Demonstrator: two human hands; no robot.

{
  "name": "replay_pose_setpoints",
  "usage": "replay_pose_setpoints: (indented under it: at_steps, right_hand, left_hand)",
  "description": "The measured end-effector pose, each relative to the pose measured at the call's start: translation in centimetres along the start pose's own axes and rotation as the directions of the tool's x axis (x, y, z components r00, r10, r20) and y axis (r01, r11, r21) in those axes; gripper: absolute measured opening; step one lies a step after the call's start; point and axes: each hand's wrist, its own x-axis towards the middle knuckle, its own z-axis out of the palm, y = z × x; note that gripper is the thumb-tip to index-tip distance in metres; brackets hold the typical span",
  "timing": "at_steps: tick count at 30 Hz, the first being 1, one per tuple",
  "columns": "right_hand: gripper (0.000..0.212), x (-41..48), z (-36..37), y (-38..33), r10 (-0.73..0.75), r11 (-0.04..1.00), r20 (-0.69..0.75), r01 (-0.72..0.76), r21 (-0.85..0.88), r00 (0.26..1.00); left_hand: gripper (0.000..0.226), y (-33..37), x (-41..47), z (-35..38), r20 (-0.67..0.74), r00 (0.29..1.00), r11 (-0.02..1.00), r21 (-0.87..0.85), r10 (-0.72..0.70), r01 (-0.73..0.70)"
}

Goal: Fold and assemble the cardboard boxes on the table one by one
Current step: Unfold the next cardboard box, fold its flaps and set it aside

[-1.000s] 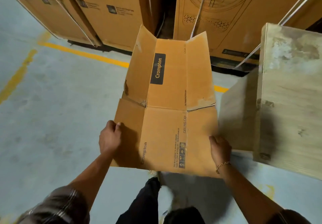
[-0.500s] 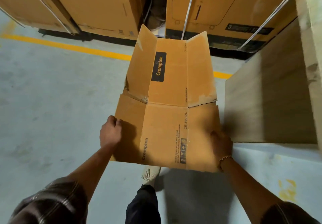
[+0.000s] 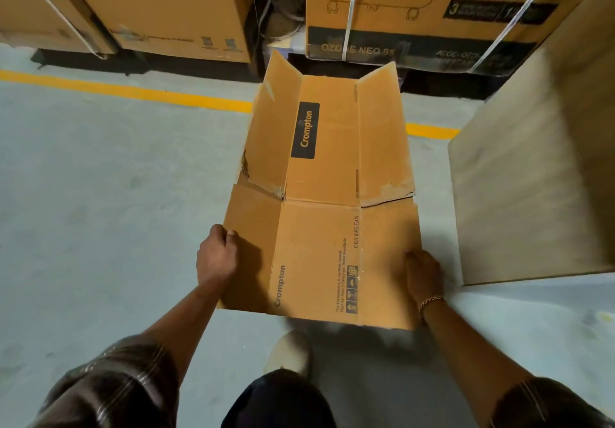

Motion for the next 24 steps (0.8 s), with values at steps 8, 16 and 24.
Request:
replay_pose_setpoints:
  at_steps: [8,16,24]
  right_hand:
    - [0.035,4.7,4.1,3.7,0.106,0.993,0.081,-0.102,-0.052,0.991]
    - [0.044,6.0,7.4,4.7,0.064,0.998,0.182,-0.066,0.003,0.981]
    - [0.051,8.9,9.7,5.5,0.123,0.992,0.251,-0.121,-0.026,0.96]
  left_hand:
    - [0.03,-3.1,3.5,6.1,0.076,0.997,0.999,-0.041,-0.027,0.031]
    - [0.032,-3.9,5.7,6.8,-0.014,0.999,0.999,-0.02,-0.051,0.051]
    - [0.039,-7.4,8.7,8.9,0.079,0.988,0.991,0.017,-0.134,0.133]
